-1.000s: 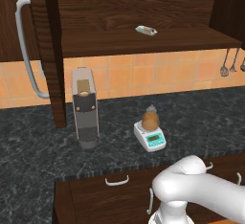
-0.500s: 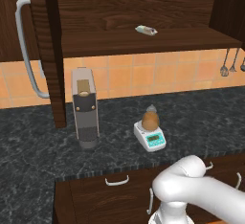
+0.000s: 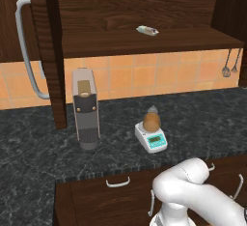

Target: Pick the honey bottle and place it on the digital scale for weighing, and close the cabinet.

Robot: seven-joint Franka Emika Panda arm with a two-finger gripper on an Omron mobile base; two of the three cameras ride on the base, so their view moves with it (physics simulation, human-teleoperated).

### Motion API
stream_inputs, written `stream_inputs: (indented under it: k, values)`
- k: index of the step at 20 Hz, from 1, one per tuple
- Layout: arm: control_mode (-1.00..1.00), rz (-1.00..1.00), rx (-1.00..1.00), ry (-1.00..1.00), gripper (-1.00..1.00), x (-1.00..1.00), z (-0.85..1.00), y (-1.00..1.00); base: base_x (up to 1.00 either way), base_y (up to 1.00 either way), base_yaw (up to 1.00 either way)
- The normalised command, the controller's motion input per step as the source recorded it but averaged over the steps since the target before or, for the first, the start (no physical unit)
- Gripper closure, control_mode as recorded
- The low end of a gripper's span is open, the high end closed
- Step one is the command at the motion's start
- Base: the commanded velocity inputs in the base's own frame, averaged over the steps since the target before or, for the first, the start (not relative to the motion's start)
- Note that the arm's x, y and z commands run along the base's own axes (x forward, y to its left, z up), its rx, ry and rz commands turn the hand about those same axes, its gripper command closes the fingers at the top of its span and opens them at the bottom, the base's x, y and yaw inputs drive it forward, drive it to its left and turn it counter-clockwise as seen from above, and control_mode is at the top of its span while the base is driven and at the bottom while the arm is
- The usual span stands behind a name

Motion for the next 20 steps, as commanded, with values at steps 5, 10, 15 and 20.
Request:
stream_inputs:
  k: [5,10,15,20]
  values:
    - [-1.0,0.0,-0.12,-0.02,-1.0,0.21,0.69,0.96,0.0,0.0,0.0]
    - [-1.0,0.0,-0.1,-0.28,-1.0,0.34,0.85,0.99,0.0,0.0,0.0]
    - [-1.0,0.04,0.01,-0.4,-1.0,0.62,0.24,0.86,0.0,0.0,0.0]
    - [-1.0,0.11,0.16,-0.32,-1.0,0.67,0.01,0.34,0.0,0.0,0.0]
